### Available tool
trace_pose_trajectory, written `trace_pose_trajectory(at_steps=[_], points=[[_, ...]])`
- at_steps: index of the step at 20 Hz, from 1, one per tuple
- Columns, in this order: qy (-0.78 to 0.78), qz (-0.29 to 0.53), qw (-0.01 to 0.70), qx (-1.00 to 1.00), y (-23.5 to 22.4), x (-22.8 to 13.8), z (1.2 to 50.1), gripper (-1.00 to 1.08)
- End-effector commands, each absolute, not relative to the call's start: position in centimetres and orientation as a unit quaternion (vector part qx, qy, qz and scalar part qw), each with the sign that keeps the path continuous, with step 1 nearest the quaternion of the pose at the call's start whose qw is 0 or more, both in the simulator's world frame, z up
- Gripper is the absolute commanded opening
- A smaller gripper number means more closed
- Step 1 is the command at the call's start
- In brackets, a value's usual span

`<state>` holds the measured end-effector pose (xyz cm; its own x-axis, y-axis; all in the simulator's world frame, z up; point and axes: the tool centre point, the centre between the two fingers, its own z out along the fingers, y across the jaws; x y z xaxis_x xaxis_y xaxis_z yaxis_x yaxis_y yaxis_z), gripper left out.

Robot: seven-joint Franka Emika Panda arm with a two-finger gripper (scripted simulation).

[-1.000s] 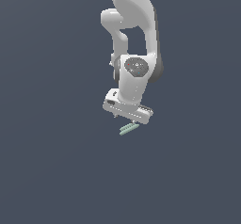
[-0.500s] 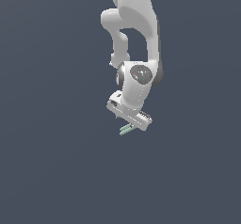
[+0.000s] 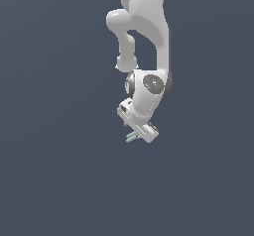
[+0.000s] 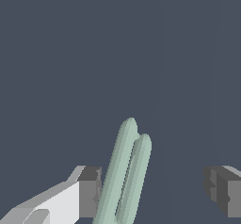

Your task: Pick up the object and move it to a goal position.

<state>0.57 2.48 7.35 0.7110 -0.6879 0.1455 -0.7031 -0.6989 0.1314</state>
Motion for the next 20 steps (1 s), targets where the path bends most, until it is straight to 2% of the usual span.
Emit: trace_pose_trajectory(at_steps=[1,20], points=[[-0.402,0.050,0.093,0.910,2.5,0.6,6.8,0.68],[-0.538,0.103,0.110,0.829,2.9,0.7,4.1,0.68]])
